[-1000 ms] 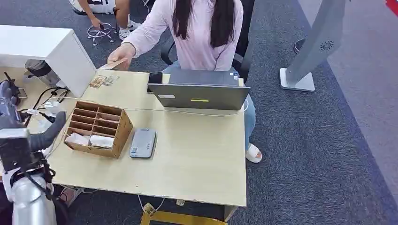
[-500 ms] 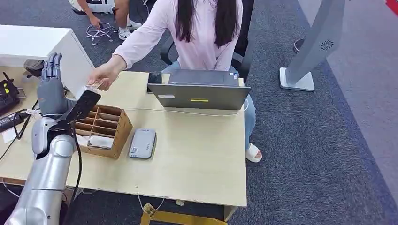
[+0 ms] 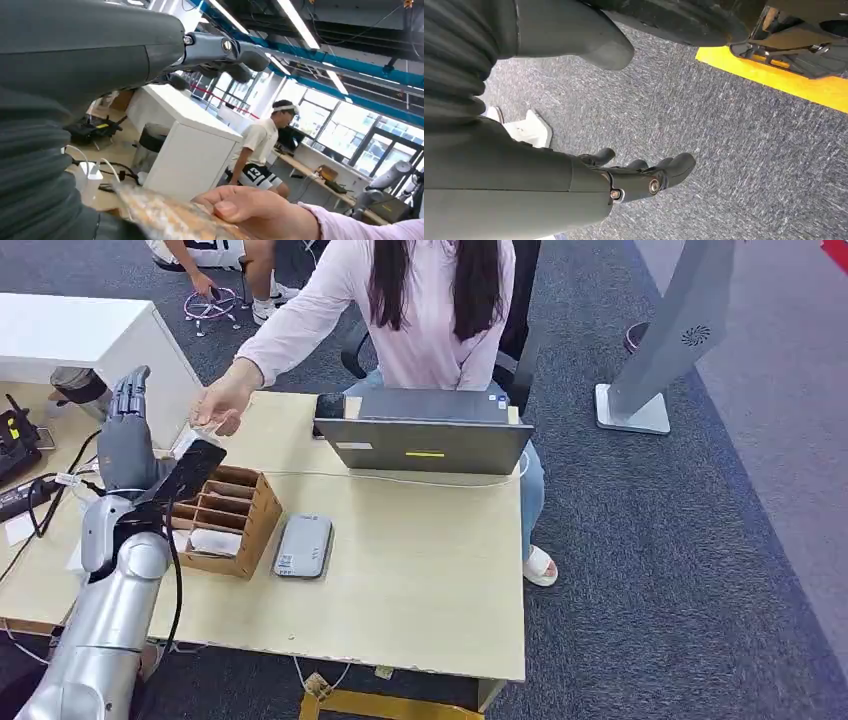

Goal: Pass the card to the sensor for recognition and then transmit it.

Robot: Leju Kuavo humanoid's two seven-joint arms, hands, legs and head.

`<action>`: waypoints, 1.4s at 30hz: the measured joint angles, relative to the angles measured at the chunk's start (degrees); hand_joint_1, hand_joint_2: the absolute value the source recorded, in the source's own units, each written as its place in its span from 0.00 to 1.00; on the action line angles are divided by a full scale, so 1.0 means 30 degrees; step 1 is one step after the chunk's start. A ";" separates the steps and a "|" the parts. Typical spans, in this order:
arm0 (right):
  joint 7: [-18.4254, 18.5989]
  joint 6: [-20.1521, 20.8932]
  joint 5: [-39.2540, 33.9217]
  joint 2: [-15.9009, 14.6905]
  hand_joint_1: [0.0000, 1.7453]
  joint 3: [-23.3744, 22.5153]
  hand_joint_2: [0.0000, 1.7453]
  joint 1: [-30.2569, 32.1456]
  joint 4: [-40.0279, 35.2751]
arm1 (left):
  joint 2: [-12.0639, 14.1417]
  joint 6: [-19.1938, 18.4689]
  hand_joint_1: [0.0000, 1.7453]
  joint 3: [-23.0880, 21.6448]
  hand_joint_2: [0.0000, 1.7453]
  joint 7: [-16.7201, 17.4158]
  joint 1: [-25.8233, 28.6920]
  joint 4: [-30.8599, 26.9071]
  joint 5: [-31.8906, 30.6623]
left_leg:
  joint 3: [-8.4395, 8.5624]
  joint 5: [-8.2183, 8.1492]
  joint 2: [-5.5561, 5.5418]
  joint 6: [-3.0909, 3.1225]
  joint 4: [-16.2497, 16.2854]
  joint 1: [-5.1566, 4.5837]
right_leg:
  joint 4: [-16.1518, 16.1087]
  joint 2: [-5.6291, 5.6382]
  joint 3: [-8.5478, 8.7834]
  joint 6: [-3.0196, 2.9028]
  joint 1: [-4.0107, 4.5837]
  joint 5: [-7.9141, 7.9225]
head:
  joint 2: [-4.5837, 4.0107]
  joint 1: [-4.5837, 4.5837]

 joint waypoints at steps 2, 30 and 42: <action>0.0000 0.0000 0.0022 -0.0007 0.00 0.0000 1.00 0.0000 0.0000 | -0.0022 0.0007 1.00 0.0000 1.00 -0.0058 0.0095 0.0000 0.0118 | 0.0000 0.0000 0.0000 0.0000 0.0000 -0.0001 | 0.0000 0.0001 0.0000 0.0000 0.0000 0.0000 | 0.0000 0.0000; -0.0109 -0.0095 0.0241 -0.0022 0.00 -0.0029 1.00 0.0005 0.0000 | -0.0611 0.0044 1.00 -0.2075 1.00 -0.1348 0.3047 -0.3036 -0.0894 | -0.0009 -0.0019 0.0010 0.0016 0.0001 -0.0005 | -0.0006 0.0016 -0.0008 0.0002 -0.0003 -0.0002 | 0.0000 -0.0007; -0.0109 -0.0255 0.0336 -0.0022 0.00 -0.0379 1.00 0.0004 0.0000 | -0.0801 -0.1098 1.00 -0.4066 1.00 0.0291 0.5161 -0.4409 -0.3451 | -0.0009 -0.0017 0.0005 0.0016 0.0000 -0.0003 | -0.0005 0.0010 -0.0009 0.0003 -0.0003 -0.0003 | 0.0000 -0.0007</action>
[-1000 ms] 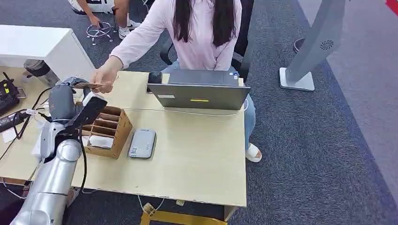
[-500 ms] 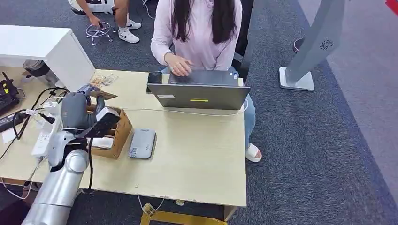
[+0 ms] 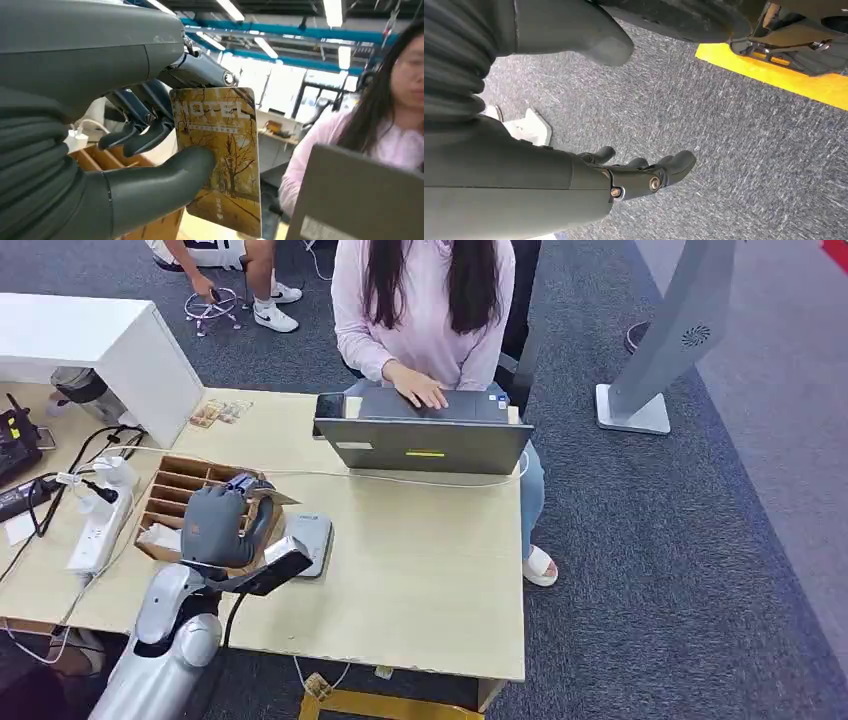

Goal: Pass the card to the sensor for recognition and then transmit it.

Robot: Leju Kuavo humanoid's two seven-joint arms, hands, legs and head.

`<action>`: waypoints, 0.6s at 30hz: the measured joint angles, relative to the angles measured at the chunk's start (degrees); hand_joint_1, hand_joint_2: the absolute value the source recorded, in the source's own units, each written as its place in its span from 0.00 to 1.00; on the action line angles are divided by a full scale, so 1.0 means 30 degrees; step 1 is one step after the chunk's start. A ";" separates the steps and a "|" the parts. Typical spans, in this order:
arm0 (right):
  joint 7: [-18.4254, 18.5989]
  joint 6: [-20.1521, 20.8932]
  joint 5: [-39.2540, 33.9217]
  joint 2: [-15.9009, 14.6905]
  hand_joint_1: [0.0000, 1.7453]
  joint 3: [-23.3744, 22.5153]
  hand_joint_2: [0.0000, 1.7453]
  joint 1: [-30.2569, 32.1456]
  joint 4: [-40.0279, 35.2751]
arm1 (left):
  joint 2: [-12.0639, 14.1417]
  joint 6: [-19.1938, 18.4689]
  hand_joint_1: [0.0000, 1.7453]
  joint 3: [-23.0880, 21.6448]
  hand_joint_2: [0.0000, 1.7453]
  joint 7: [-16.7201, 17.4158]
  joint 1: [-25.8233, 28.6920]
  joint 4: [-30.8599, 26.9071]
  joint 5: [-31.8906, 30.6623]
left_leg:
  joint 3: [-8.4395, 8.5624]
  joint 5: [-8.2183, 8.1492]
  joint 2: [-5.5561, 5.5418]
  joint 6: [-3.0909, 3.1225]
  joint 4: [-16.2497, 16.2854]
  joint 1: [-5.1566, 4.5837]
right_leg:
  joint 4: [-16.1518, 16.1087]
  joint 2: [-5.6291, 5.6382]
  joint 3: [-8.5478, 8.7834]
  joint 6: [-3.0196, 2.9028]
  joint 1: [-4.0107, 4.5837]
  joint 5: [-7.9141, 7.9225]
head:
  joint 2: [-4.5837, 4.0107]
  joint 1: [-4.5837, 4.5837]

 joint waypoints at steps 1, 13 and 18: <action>0.0000 -0.0022 0.0000 0.0000 0.00 -0.0059 1.00 -0.0001 0.0000 | 0.0015 -0.0404 1.00 -0.0066 1.00 0.0286 -0.0012 0.0125 -0.0148 | 0.0000 0.0000 0.0000 0.0000 0.0000 0.0000 | 0.0000 0.0000 0.0000 0.0000 0.0000 0.0000 | 0.0000 0.0007; -0.0015 -0.0007 0.0094 0.0007 0.00 -0.0350 1.00 -0.0002 0.0000 | 0.0349 -0.4133 1.00 -0.0880 1.00 0.1749 -0.0763 0.2622 -0.0417 | -0.0004 0.0001 -0.0001 0.0000 0.0000 -0.0001 | 0.0000 -0.0001 -0.0004 0.0000 0.0000 0.0000 | 0.0000 0.0000; -0.0015 0.0015 0.0146 0.0007 0.00 -0.0401 1.00 0.0004 0.0000 | 0.0510 -0.4717 1.00 -0.1121 1.00 0.2129 -0.1130 0.3477 -0.0497 | -0.0004 0.0001 0.0003 0.0000 0.0000 0.0000 | 0.0000 0.0003 -0.0004 0.0000 0.0000 0.0001 | 0.0000 0.0007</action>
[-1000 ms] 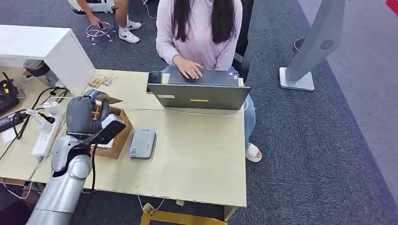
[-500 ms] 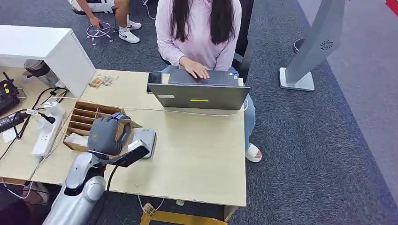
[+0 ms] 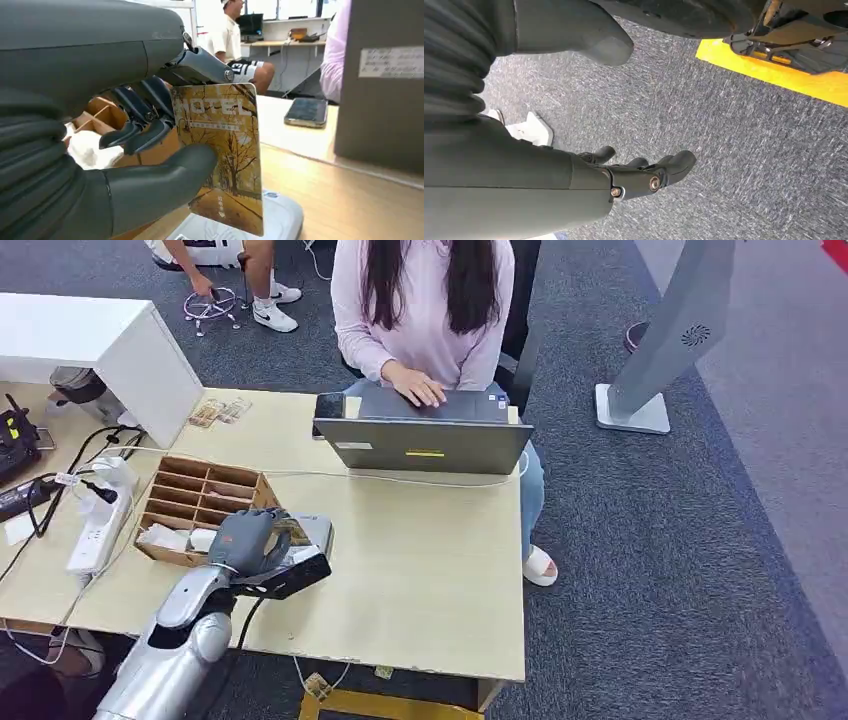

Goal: Pass the card to the sensor for recognition and then transmit it.

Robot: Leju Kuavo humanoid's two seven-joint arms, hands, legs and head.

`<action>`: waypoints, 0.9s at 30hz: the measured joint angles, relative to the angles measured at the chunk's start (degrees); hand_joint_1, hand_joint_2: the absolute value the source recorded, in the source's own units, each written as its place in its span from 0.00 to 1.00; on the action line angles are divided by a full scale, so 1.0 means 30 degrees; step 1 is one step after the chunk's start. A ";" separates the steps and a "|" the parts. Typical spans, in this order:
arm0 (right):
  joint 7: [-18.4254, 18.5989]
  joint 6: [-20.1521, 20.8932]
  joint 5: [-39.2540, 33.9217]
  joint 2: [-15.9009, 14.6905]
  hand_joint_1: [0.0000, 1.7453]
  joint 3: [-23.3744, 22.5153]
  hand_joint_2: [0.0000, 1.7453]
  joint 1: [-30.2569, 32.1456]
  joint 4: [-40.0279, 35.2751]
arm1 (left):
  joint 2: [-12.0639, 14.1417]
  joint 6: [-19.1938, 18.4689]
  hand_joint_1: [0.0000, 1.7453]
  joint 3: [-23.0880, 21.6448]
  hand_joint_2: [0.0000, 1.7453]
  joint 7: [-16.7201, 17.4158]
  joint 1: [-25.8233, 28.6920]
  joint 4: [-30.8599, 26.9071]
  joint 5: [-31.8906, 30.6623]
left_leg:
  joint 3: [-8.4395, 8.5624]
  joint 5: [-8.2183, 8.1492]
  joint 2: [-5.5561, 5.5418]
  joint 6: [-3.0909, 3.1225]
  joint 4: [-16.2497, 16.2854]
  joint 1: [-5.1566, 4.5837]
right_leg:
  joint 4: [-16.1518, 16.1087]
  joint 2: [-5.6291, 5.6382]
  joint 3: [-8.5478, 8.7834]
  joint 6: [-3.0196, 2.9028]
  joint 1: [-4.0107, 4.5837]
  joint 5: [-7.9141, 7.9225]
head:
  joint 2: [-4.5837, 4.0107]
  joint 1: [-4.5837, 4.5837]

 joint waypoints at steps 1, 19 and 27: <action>0.0000 0.0029 0.0007 0.0000 0.00 0.0000 1.00 -0.0004 0.0000 | 0.0073 -0.0168 1.00 -0.0052 1.00 0.0058 -0.0046 0.0182 -0.0029 | 0.0000 0.0000 0.0000 0.0000 0.0000 0.0000 | 0.0000 0.0000 0.0000 0.0000 0.0000 0.0000 | 0.0000 -0.0007; 0.0000 0.0248 0.0321 0.0000 0.00 -0.0007 1.00 -0.0001 0.0000 | 0.0481 -0.0575 1.00 -0.0554 1.00 0.1187 -0.0728 0.1668 -0.1071 | 0.0000 0.0000 -0.0001 0.0000 0.0001 0.0000 | 0.0000 0.0000 -0.0001 0.0000 0.0000 0.0000 | 0.0000 0.0000; 0.0007 0.0291 0.0393 0.0007 0.00 -0.0007 1.00 0.0005 0.0000 | 0.0488 -0.0590 1.00 -0.0838 1.00 0.1391 -0.0900 0.1923 -0.1282 | 0.0000 0.0000 0.0000 0.0000 0.0000 0.0001 | 0.0000 0.0001 -0.0001 -0.0001 0.0000 0.0001 | 0.0000 -0.0001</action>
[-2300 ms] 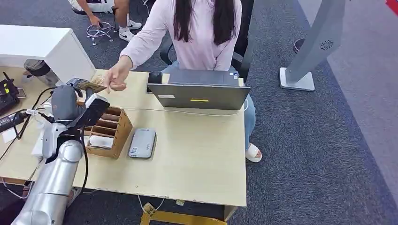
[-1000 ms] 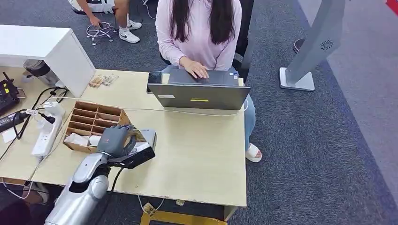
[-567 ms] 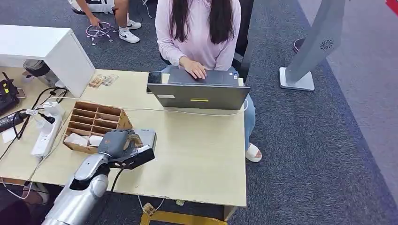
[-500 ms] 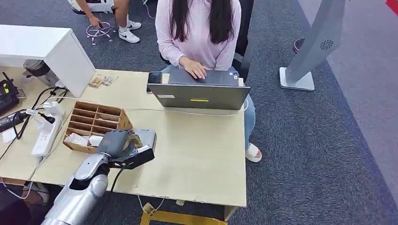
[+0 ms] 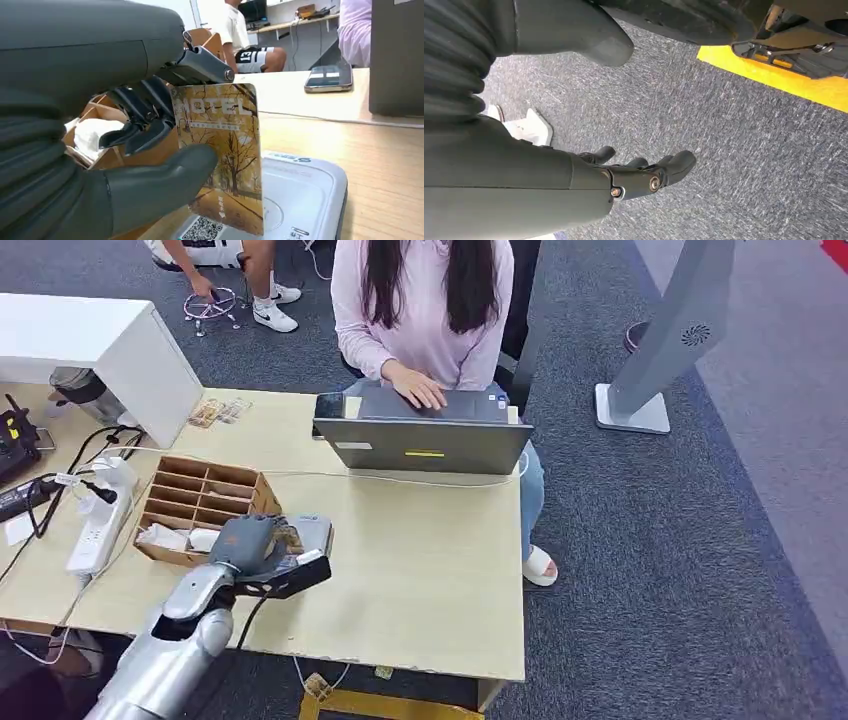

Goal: Pass the card to the sensor for recognition and then transmit it.

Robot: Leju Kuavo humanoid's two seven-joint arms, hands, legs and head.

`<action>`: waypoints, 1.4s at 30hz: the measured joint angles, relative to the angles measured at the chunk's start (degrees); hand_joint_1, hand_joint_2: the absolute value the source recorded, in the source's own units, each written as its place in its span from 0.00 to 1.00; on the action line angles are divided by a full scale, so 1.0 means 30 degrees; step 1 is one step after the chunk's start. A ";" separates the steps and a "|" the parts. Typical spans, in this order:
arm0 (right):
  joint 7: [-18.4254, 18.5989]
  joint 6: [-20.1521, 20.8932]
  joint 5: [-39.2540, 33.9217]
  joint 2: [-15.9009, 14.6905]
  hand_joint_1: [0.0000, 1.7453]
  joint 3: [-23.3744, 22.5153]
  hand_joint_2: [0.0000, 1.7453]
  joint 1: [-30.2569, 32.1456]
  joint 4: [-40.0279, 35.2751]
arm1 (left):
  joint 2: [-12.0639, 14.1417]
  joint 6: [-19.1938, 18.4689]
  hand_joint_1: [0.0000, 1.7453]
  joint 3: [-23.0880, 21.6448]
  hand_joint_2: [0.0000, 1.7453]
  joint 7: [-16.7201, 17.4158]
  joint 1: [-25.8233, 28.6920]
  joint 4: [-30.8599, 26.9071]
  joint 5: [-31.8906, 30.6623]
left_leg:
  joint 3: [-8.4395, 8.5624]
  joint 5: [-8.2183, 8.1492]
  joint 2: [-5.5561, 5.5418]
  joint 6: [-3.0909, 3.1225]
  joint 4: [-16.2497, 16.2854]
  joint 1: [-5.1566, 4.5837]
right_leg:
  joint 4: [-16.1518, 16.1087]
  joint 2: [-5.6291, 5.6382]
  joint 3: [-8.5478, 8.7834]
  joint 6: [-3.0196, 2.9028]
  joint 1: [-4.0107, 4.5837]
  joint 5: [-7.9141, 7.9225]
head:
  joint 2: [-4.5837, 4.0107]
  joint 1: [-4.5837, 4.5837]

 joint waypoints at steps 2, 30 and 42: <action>0.0000 0.0000 0.0007 0.0000 0.00 0.0000 1.00 -0.0002 0.0000 | 0.0036 0.0000 1.00 -0.0007 1.00 0.0000 -0.0007 0.0022 -0.0001 | 0.0000 0.0000 0.0000 0.0000 0.0000 0.0000 | 0.0000 0.0000 0.0000 0.0000 0.0000 0.0000 | 0.0000 -0.0007; -0.0277 0.0240 0.0240 0.0109 0.00 -0.0007 1.00 -0.0006 0.0000 | 0.0073 0.0443 1.00 -0.0022 1.00 0.0364 -0.1007 0.1427 -0.0343 | 0.0004 0.0003 -0.0001 0.0000 0.0000 0.0001 | 0.0001 -0.0001 0.0005 0.0000 0.0000 0.0001 | 0.0000 0.0001; -0.0189 0.0233 0.0496 0.0182 0.00 -0.0175 1.00 -0.0004 0.0000 | -0.0357 0.2289 1.00 -0.0022 1.00 -0.0007 -0.1257 0.2186 -0.0715 | 0.0001 0.0002 -0.0002 0.0000 0.0000 0.0001 | 0.0001 -0.0001 0.0004 0.0000 0.0000 0.0001 | 0.0000 0.0001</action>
